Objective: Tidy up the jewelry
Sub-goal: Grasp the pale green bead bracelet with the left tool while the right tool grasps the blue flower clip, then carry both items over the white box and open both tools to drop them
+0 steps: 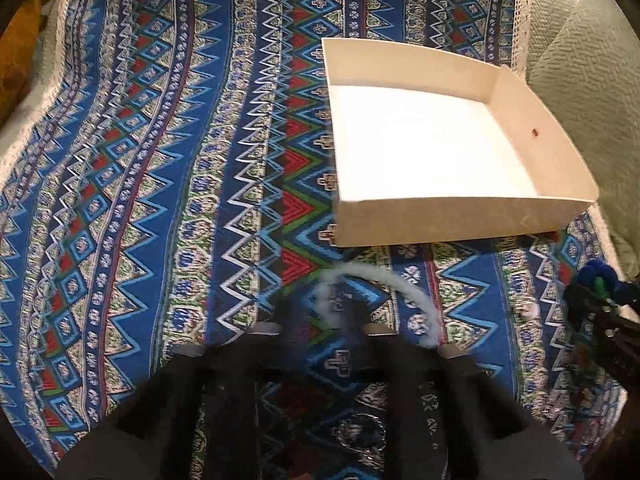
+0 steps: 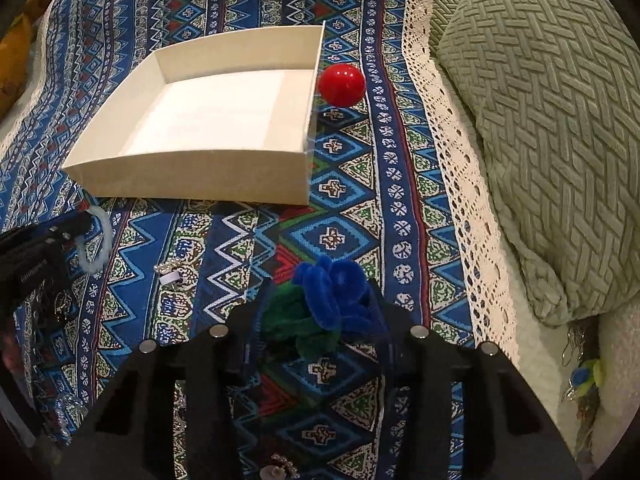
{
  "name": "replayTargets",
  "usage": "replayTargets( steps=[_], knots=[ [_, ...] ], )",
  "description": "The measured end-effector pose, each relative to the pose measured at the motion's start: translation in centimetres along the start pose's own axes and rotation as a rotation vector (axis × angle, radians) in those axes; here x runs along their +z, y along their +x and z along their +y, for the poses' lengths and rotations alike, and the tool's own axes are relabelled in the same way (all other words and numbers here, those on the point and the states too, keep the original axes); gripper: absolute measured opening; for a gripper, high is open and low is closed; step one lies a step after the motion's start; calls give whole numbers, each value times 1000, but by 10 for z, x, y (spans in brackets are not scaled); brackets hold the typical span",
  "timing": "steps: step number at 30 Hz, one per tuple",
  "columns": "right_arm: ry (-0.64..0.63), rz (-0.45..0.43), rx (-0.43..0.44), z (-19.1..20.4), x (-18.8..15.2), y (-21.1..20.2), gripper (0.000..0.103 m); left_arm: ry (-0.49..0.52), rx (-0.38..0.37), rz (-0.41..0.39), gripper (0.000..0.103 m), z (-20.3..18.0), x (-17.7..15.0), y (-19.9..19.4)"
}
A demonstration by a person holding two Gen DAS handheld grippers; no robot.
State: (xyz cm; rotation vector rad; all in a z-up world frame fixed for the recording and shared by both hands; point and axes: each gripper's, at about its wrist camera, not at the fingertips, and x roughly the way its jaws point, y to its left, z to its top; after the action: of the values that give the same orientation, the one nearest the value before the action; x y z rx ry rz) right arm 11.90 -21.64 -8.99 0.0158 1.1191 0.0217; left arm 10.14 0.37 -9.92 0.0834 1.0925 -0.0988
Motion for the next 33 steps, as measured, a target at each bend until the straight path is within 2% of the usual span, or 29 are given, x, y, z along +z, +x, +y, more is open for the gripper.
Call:
replayTargets(
  steps=[3, 6, 10, 13, 16, 18, 19, 26, 33],
  knots=[
    [5, 0, 1, 3, -3, -1, 43, 16, 5, -5, 8, -2, -2, -1],
    [3, 3, -1, 1, -2, -3, 43, -6, -31, 5, 8, 0, -1, -5],
    [-17, -18, -54, -3, -3, -15, 43, -5, -50, -25, 8, -1, -4, -27],
    [15, -28, 17, -3, -3, -27, 43, -10, -85, -53, 8, 2, 0, -48],
    [1, -77, -5, -2, 2, -49, 43, 4, -91, -98, 8, 0, 3, -68],
    [5, -94, 18, -4, 6, -62, 43, 3, -114, -114, 8, 0, 8, -81],
    [19, -90, 61, -9, 10, -65, 43, 5, -130, -122, 8, 0, 11, -88],
    [-34, -198, 114, -1, 55, -98, 43, 47, -174, -200, 8, -11, 49, -120],
    [-119, -249, 104, 16, 101, -90, 43, 85, -148, -212, 8, -25, 83, -104]
  ],
)
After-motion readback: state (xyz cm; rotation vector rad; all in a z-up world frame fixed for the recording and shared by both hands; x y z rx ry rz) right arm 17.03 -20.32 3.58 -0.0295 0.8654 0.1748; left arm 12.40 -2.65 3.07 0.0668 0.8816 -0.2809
